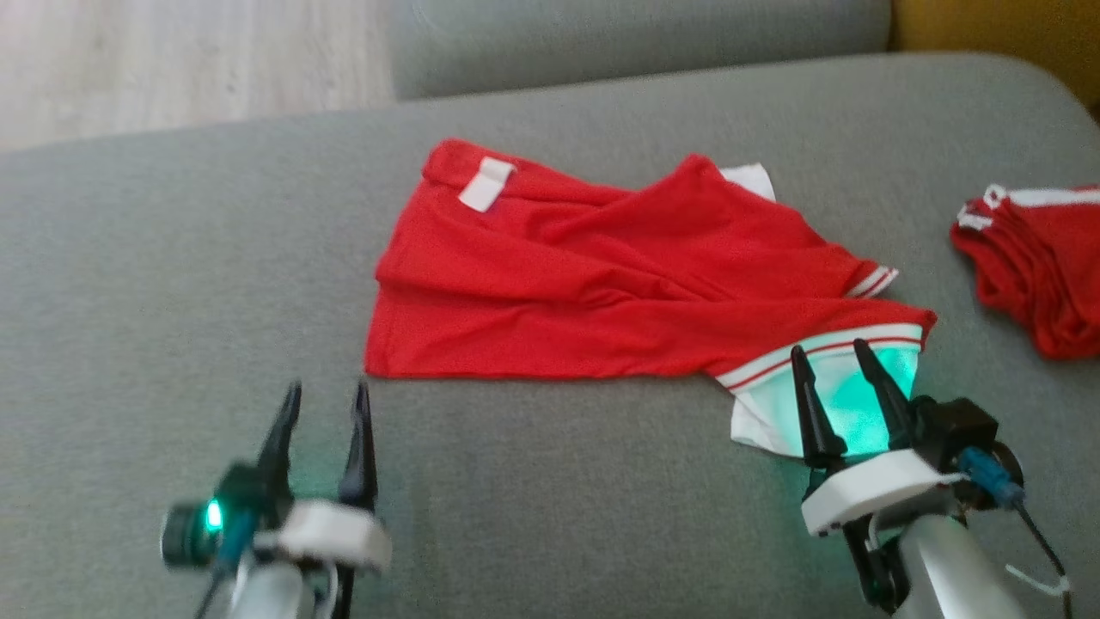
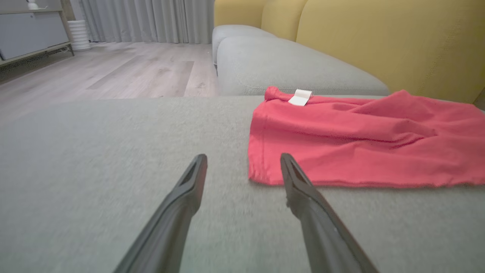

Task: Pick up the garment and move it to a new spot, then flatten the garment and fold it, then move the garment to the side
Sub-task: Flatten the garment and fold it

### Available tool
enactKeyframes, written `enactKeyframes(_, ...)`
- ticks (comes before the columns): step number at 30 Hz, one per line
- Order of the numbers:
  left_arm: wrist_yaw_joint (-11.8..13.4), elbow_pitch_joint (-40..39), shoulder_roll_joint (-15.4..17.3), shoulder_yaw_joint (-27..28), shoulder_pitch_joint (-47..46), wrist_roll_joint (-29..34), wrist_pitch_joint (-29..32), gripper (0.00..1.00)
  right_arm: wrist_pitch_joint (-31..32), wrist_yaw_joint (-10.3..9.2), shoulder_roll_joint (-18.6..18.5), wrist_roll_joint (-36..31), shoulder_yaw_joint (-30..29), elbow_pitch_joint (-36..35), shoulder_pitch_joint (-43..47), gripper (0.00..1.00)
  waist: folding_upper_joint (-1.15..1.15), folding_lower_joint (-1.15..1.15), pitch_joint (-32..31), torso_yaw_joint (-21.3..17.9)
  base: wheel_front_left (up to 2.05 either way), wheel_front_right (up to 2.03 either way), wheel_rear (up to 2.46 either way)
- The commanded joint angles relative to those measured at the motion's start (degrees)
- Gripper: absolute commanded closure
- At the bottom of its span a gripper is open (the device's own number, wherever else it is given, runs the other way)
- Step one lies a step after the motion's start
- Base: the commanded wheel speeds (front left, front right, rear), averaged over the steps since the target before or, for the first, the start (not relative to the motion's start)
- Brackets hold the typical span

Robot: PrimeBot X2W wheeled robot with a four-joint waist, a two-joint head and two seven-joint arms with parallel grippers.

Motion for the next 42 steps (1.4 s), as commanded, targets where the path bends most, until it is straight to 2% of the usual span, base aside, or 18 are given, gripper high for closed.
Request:
enactKeyframes(1, -0.17, -1.17, 0.47, 1.79, -3.55, -0.29, -0.29, 0.0, -0.63, -0.05, 0.14, -0.28, 1.14, -2.05, -2.98, 0.0, 0.0, 0.0, 2.45, -1.56, 0.0, 0.0, 0.0)
enactKeyframes(6, -0.95, 4.7, 0.47, 2.71, -8.48, -0.61, -0.29, 0.0, -0.63, -0.05, -0.46, -0.09, 0.37, -2.94, -2.9, 0.0, 0.0, 0.0, 5.71, -4.22, 0.0, 0.0, 0.0)
enactKeyframes(11, -0.08, 10.85, 0.66, 4.86, -11.26, -0.52, -0.29, 0.0, -0.63, -0.05, -0.87, 0.16, -0.46, -4.26, -2.26, 0.0, 0.0, 0.0, 7.73, -6.37, 0.0, 0.0, 0.0)
enactKeyframes(16, -1.61, 15.41, 0.66, 4.43, -12.92, -0.17, -0.29, 0.0, -0.63, -0.05, -1.14, 0.21, -1.79, -4.76, -1.29, 0.0, 0.0, 0.0, 8.38, -7.09, 0.0, 0.0, 0.0)
enactKeyframes(18, -2.14, 17.36, 0.6, 3.88, -13.25, -0.36, -0.29, 0.77, -0.63, -0.05, -1.2, 0.09, -2.3, -4.55, -0.55, 0.0, 0.0, 0.0, 8.22, -7.05, 0.0, 0.0, 0.0)
enactKeyframes(19, -2.36, 18.04, 0.58, 3.59, -13.33, -0.49, -0.29, 1.0, -0.63, -0.05, -1.2, 0.05, -2.46, -4.49, -0.14, 0.0, 0.0, 0.0, 8.07, -6.96, 0.0, 0.0, 0.0)
enactKeyframes(34, -2.3, 13.9, 0.48, 2.24, -10.08, -1.4, -0.29, 1.0, -0.63, -0.05, -1.45, 0.98, -2.92, -0.99, 3.97, 0.0, 0.0, 0.0, 7.96, -4.65, 0.0, 0.0, 0.0)
enactKeyframes(40, -2.34, 12.86, 0.47, 1.97, -9.91, -1.12, -0.29, 1.0, -0.63, -0.05, -0.77, 0.68, -2.9, 8.2, 1.64, 0.0, 0.0, 0.0, 8.42, -4.08, 0.0, 0.0, 0.0)
enactKeyframes(41, -2.3, 12.7, 0.47, 1.95, -9.92, -1.04, -0.29, 1.0, -0.63, -0.05, -0.67, 0.89, -2.48, 9.81, 1.0, 0.15, 0.0, 0.0, 8.42, -3.98, 0.0, 0.0, 0.0)
enactKeyframes(42, -2.25, 12.52, 0.47, 1.93, -9.91, -0.94, -0.29, 1.0, -0.6, -0.05, -0.56, 1.36, -2.14, 11.22, 0.42, 0.65, 0.0, 0.0, 8.38, -3.89, 0.0, 0.0, 0.0)
